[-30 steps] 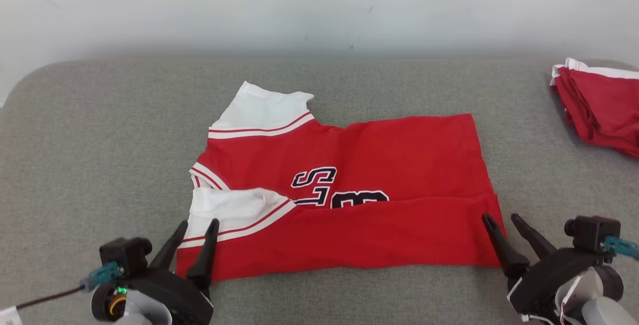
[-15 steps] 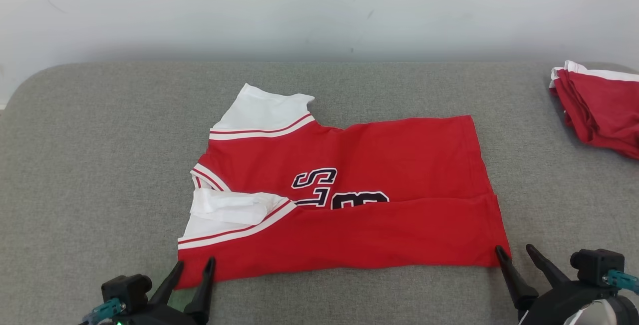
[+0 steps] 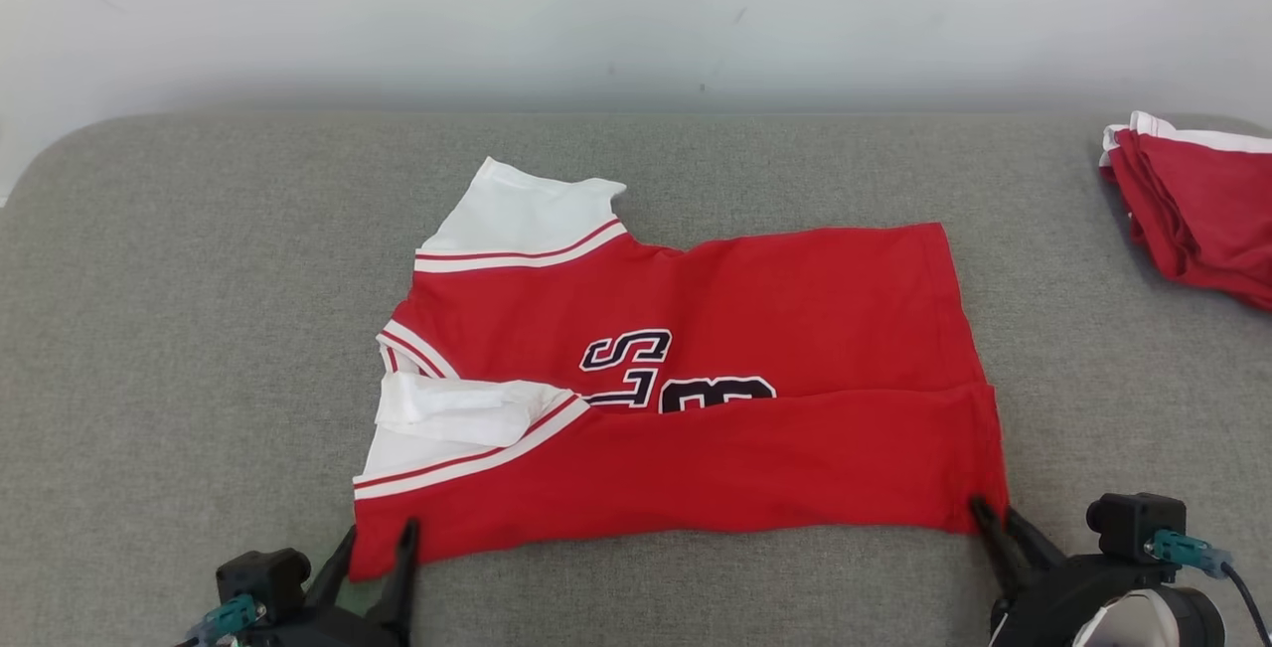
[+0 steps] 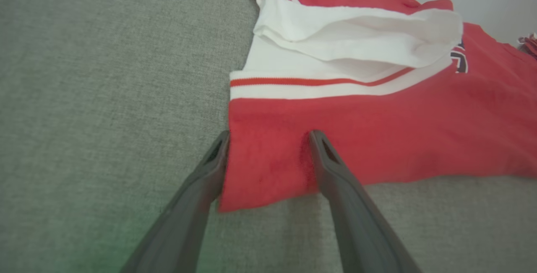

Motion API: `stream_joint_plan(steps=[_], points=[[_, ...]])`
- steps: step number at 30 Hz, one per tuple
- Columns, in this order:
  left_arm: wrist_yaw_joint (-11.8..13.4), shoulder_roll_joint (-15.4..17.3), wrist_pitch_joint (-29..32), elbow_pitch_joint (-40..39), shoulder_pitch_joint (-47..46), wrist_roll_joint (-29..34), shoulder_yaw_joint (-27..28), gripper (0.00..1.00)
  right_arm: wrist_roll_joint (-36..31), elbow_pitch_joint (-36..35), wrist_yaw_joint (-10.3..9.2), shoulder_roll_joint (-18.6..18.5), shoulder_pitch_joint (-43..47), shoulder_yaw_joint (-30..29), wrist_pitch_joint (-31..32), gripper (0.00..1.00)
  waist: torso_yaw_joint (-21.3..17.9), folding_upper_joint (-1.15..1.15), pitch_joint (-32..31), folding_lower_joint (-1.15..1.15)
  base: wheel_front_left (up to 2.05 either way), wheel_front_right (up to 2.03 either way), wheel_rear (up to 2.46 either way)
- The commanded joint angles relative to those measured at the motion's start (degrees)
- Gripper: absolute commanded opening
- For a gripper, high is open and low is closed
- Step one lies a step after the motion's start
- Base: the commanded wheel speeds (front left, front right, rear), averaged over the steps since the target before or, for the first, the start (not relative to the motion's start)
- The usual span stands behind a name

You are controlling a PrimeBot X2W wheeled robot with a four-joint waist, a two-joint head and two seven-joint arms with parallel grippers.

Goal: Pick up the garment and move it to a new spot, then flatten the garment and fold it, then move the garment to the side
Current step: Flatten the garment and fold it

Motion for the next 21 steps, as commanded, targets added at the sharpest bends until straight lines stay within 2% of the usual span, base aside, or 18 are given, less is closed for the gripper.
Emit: stream_joint_plan(steps=[1, 4, 11, 21], points=[[-0.21, -0.41, 0.18, 0.76, -0.03, 0.35, -0.4, 0.0, -0.14, 0.36, -0.16, 0.45, -0.61, 0.21, -0.48, 0.0, -0.06, 0.0, -0.11, 0.0, 0.0, 0.0, 0.0], [-0.77, -0.83, 0.0, 2.18, 0.34, 0.36, -0.58, 0.0, 0.56, 1.28, -0.16, 0.53, 0.01, 0.33, -1.62, 0.0, -0.08, 0.0, -1.36, 0.0, 0.0, 0.0, 0.0], [-1.35, 0.91, -0.3, 0.85, 3.8, -0.32, 0.68, 0.0, 1.94, -1.92, -0.16, -1.32, 4.5, -0.56, -2.33, 0.0, -0.54, 0.0, -4.09, 0.0, 0.0, 0.0, 0.0], [0.74, 4.23, -0.07, -8.22, 12.22, -0.8, 1.74, 0.0, 2.61, -11.29, -0.16, -1.41, 15.21, -5.36, 0.81, 0.0, -0.81, 0.0, -5.86, 0.0, 0.0, 0.0, 0.0]])
